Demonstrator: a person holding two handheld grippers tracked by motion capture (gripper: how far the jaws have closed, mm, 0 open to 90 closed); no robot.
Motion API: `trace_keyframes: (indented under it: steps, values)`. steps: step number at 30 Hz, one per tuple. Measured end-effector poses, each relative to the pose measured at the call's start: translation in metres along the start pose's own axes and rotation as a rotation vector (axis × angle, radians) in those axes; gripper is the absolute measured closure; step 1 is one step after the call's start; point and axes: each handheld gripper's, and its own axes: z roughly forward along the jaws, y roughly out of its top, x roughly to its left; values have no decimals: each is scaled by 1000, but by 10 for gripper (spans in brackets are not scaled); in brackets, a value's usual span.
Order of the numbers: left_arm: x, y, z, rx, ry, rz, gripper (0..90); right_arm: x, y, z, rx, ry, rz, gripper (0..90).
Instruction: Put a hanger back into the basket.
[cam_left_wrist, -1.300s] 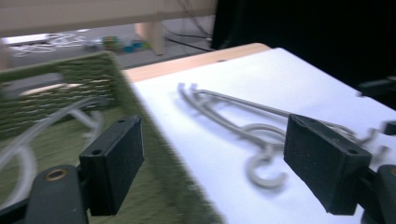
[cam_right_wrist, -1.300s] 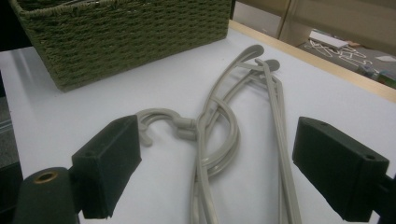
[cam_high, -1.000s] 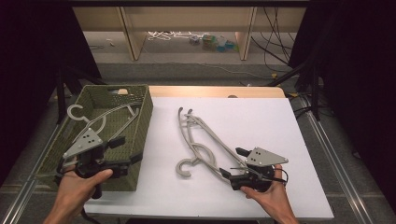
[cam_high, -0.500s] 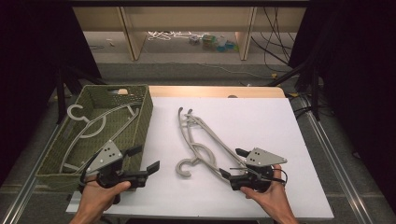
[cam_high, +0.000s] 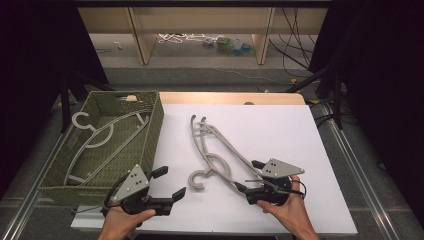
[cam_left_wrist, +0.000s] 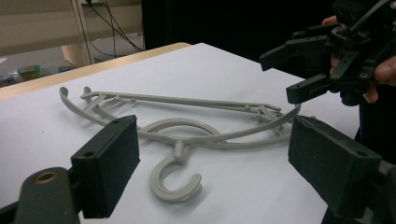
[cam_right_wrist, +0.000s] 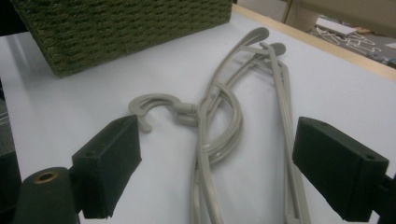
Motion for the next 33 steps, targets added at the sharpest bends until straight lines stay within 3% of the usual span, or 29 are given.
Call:
trace_keyframes:
  steps: [2,3,7,14,15,20,21,24,28,33]
  values:
    - [1,-5,1,-10,6,-17,165,0,0,2,-2,-5,-8,161]
    - [3,-6,1,-12,6,3,165,0,0,3,8,3,1,161]
    - [9,-10,1,-20,33,2,165,-1,-3,9,41,21,-8,166]
    - [10,-16,4,-9,50,7,166,-5,-9,24,144,66,-22,186]
    - [12,-16,5,-15,37,33,166,-6,-10,27,153,66,-30,200]
    - [11,-17,5,1,36,25,167,-6,-11,43,216,79,-44,279]
    - [11,-18,6,-6,28,13,166,-7,-11,45,254,95,-54,296]
    - [11,-18,6,2,31,17,167,-7,-14,52,305,85,-70,357]
    - [11,-18,6,-6,26,13,167,-10,-15,58,319,98,-52,404]
    - [12,-18,6,-6,21,26,167,-11,-14,67,378,116,-35,469]
